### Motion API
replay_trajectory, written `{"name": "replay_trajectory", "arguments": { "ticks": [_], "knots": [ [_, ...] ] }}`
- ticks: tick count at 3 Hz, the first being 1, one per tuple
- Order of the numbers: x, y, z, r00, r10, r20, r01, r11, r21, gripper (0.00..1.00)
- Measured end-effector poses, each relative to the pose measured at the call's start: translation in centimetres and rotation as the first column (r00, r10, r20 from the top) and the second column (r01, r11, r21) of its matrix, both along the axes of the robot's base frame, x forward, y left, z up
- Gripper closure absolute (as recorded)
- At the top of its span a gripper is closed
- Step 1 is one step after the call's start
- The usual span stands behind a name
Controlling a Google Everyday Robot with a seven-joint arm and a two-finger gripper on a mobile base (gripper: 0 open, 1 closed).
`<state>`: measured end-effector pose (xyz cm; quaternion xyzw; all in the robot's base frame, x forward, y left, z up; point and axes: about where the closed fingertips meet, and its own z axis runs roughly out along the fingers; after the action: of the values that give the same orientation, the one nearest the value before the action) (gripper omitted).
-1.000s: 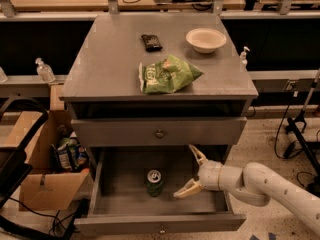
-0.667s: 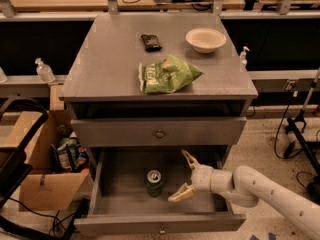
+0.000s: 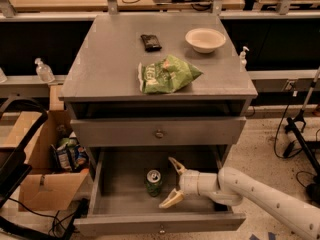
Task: Pick green can from middle drawer and place on counter
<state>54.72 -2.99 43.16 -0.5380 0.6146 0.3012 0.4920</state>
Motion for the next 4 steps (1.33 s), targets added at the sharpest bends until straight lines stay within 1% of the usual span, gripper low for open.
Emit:
{"name": "replay_trajectory", "arguments": {
  "ticks": [1,2,3,4],
  "knots": [
    [-0.4,2.9,-0.6,0.9979,0.063,-0.013,-0.063,0.998,0.015,0.17],
    [-0.8,5.0,-1.2,0.9944,0.101,-0.032,-0.101,0.995,0.02,0.4],
    [-0.9,6.5,-1.4,0.9917,0.118,-0.051,-0.117,0.993,0.028,0.63],
    [-1.8,6.7,1.7,0.9921,0.102,-0.074,-0.099,0.994,0.046,0.94]
  ]
}}
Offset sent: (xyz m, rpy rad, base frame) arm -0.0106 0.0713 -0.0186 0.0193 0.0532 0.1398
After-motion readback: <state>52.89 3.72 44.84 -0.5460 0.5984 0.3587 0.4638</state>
